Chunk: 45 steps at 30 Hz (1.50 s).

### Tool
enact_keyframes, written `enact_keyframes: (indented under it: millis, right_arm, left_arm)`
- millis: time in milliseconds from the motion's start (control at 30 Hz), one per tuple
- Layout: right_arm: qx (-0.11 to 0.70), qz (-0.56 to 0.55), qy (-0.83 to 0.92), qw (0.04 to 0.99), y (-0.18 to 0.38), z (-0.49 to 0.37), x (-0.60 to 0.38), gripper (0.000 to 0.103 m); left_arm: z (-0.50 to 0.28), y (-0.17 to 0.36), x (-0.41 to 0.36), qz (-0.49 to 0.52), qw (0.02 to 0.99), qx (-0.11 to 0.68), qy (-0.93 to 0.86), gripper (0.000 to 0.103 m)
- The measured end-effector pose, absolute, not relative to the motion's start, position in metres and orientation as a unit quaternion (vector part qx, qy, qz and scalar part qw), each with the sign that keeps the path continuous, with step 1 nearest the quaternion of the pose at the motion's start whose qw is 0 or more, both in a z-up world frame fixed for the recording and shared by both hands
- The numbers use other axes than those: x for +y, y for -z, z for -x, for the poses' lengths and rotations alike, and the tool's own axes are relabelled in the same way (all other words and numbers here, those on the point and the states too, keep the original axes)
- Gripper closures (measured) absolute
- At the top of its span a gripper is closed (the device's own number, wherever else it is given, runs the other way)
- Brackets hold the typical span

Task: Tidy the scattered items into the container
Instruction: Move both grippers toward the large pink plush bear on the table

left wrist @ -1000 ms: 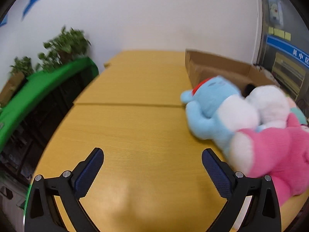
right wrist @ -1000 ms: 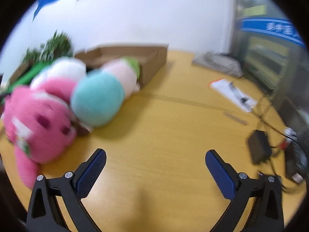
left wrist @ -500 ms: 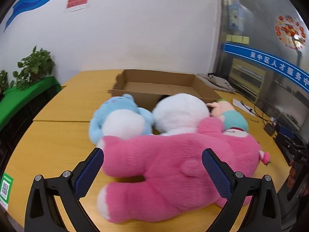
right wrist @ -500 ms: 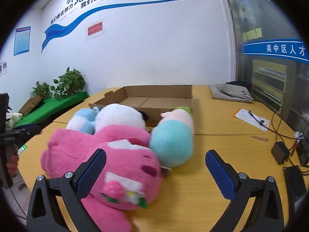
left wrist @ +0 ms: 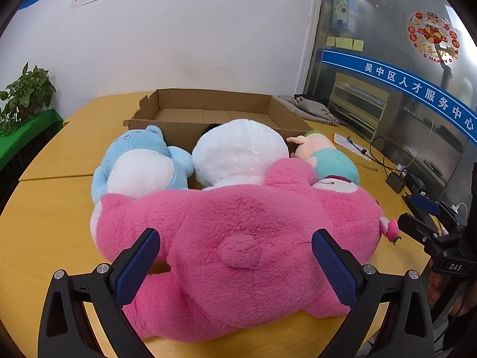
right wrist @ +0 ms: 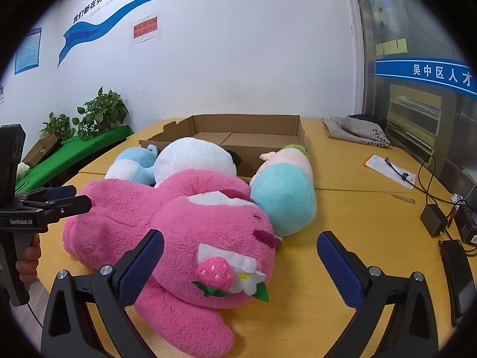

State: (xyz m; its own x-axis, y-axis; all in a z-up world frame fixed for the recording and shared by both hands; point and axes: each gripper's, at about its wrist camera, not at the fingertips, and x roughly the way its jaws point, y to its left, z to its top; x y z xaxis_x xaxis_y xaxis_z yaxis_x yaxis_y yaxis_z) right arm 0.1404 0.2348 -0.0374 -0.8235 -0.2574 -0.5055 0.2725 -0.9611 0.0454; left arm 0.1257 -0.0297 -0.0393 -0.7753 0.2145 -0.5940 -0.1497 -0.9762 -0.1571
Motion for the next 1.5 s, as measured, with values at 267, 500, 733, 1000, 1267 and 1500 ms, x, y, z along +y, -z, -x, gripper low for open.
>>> enact_keyframes:
  millis: [267, 500, 733, 1000, 1267, 1500]
  right_arm:
    - [0.004, -0.288, 0.949, 0.13, 0.044, -0.135, 0.231, 0.001]
    - [-0.002, -0.305, 0.943, 0.133, 0.051, -0.13, 0.228, 0.001]
    - [-0.001, -0.311, 0.941, 0.134, 0.054, -0.127, 0.225, 0.001]
    - [0.002, -0.314, 0.938, 0.144, 0.057, -0.124, 0.22, 0.001]
    - [0.001, -0.317, 0.937, 0.147, 0.057, -0.122, 0.217, 0.001]
    - [0.001, -0.315, 0.938, 0.146, 0.055, -0.122, 0.217, 0.001]
  left_arm:
    - [-0.126, 0.046, -0.034, 0.326, 0.096, -0.061, -0.939, 0.0]
    - [-0.122, 0.054, -0.038, 0.335, 0.097, -0.069, -0.935, 0.0]
    - [-0.117, 0.06, -0.046, 0.34, 0.099, -0.092, -0.931, 0.0]
    - [-0.116, 0.063, -0.05, 0.343, 0.115, -0.106, -0.926, 0.0]
    - [-0.115, 0.065, -0.055, 0.346, 0.129, -0.119, -0.922, 0.0]
    - [-0.115, 0.064, -0.058, 0.343, 0.132, -0.122, -0.922, 0.0]
